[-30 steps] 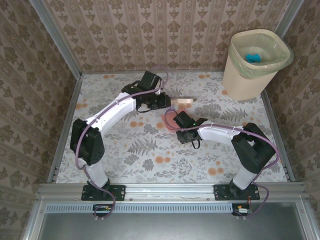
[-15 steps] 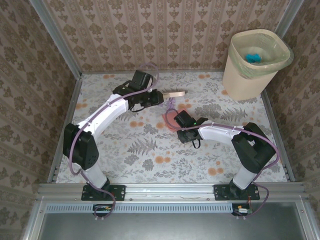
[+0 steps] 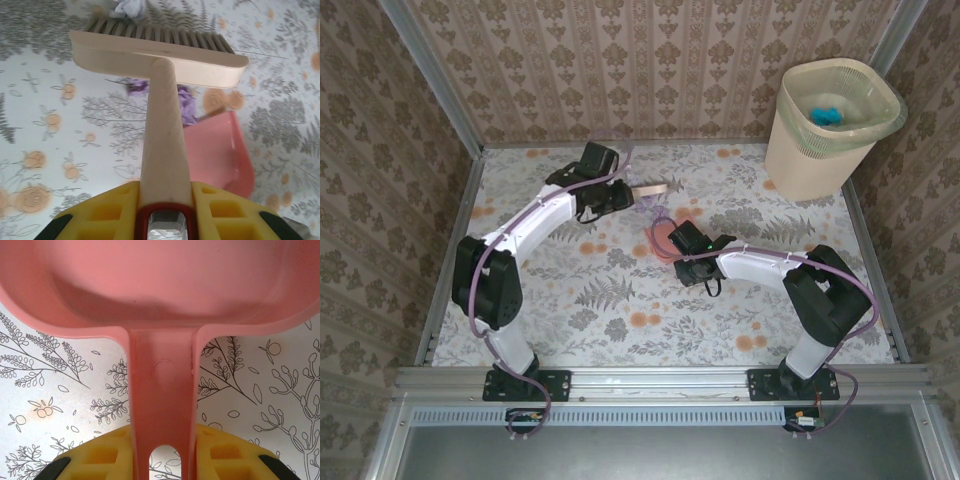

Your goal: Sweep away the paper scraps from the table

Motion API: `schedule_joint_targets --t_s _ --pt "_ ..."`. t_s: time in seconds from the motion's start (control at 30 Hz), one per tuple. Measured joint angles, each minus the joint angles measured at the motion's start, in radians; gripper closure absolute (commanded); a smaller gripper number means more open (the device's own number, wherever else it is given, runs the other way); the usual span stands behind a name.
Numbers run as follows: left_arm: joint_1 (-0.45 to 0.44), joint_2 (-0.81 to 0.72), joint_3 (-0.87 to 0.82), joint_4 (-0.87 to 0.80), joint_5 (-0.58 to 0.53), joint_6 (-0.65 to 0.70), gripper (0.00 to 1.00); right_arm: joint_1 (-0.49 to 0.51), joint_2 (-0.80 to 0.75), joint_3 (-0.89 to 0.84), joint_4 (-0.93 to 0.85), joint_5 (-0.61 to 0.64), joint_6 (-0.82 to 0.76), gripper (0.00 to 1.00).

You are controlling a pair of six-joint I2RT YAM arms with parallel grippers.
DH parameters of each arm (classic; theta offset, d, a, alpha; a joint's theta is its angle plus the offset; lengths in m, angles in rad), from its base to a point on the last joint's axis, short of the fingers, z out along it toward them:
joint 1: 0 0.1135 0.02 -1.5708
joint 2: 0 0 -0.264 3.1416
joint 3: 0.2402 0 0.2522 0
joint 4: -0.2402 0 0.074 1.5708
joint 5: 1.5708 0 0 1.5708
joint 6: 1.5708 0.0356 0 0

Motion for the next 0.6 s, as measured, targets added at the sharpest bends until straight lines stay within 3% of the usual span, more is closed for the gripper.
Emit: schedule_joint_targets --t_s 0.37,0.6 --pt "-0.002 -0.014 -0.031 0.012 0.040 -0.003 1.00 -0.003 0.003 0.000 0.000 0.000 0.000 1.00" --pt "-0.056 -0.033 -0.031 0.011 0.067 -0.003 1.00 -0.023 0.005 0.000 0.001 -0.008 0.001 1.00"
